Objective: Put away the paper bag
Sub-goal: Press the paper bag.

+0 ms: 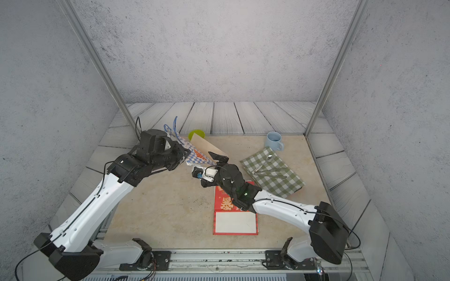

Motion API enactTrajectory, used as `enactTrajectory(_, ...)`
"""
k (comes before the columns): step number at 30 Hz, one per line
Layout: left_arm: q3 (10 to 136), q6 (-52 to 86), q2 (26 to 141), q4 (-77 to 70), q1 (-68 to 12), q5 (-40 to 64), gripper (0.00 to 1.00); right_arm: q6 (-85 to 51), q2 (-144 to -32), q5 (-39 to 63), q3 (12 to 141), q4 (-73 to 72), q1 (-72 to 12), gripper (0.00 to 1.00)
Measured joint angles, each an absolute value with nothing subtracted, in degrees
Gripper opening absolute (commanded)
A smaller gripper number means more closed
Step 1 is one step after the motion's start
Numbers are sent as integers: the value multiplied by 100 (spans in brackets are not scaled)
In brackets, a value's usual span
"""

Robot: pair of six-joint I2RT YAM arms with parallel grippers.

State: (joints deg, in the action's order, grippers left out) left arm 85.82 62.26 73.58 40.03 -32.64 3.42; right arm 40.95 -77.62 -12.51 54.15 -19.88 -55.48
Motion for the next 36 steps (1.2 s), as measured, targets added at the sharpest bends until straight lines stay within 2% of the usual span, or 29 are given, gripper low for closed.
enactTrajectory(4, 8582, 5271, 7511, 3918, -3238, 368, 0, 3358, -6838, -1072, 5286, -1295, -5548, 100)
enactTrajectory(10, 8685, 3223, 7686, 3913, -3210, 1022, 0, 2220, -5782, -1083, 5325, -484, -5426, 94)
enactTrajectory(13, 8818, 2147, 7673, 4012, -3210, 1352, 0, 1704, -5625, -1037, 5498, 64, -5100, 93)
enactTrajectory(17, 8851, 609, 7454, 4195, -3210, 1660, 0, 1192, -5428, -582, 5813, 821, -4185, 91)
enactTrajectory(21, 8847, -834, 7089, 4486, -3210, 1885, 0, 952, -5280, 349, 6257, 1518, -3089, 92)
enactTrajectory(23, 8862, -1579, 6932, 4731, -3210, 2012, 0, 947, -5282, 996, 6536, 1920, -2593, 96)
enactTrajectory(27, 9045, -2799, 6930, 5376, -3210, 2233, 0, 1197, -5433, 2394, 7100, 2711, -1887, 100)
enactTrajectory(29, 9074, -3352, 6965, 5690, -3210, 2296, 0, 1409, -5568, 3192, 7369, 3050, -1575, 99)
enactTrajectory(36, 9102, -4672, 6963, 6584, -3214, 2805, 0, 2453, -5913, 4840, 7644, 3789, -1315, 99)
